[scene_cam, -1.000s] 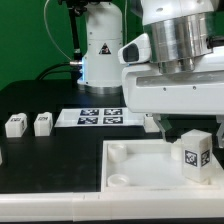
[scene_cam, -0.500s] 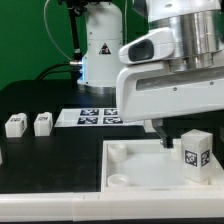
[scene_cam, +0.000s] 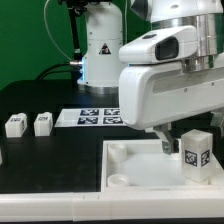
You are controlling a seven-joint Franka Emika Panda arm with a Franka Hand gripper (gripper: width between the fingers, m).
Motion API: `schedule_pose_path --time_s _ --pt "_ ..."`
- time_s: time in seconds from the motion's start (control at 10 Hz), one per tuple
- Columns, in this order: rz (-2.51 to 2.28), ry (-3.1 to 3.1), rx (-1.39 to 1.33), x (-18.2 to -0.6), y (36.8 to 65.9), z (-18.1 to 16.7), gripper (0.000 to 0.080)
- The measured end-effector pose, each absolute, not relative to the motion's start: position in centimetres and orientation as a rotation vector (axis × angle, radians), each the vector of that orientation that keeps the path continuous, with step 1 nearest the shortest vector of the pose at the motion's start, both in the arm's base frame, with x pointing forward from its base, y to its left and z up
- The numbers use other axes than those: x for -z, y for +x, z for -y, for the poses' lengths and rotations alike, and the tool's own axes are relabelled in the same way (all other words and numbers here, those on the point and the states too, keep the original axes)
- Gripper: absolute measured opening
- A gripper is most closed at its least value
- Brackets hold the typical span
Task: Assemble one leg
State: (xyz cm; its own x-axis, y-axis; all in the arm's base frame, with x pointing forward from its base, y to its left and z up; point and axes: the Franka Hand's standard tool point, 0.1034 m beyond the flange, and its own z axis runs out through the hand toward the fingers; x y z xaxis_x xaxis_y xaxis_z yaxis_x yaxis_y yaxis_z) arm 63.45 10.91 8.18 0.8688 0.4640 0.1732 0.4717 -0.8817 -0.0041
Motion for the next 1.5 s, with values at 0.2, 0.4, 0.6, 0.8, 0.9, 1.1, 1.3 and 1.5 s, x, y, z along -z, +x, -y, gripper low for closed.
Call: schedule_pose_path --time_s 0.2,0.4,0.6,0.8,0.9,1.1,1.3,1.5 --pt "0.749 -2.992 0.258 -8.13 63.43 -10.9 0.0467" --pt "0.717 -2.997 0.257 -8.11 63.41 -10.94 0.0291" --pt "0.68 -3.003 0.256 -8.09 63.41 -10.93 0.0291" --pt "0.25 -3.029 0.256 -8.03 63.25 -10.83 0.0291" --pt "0.023 -3.025 0.25 -8.03 63.17 -11.07 0.0291" --pt "-0.455 -2.975 0.217 -7.98 63.06 -11.23 0.0291" --pt "-0.811 -2.895 0.189 -7.92 63.0 -11.24 0.0292" --pt "-1.14 -2.779 0.164 -7.88 62.98 -11.31 0.0292"
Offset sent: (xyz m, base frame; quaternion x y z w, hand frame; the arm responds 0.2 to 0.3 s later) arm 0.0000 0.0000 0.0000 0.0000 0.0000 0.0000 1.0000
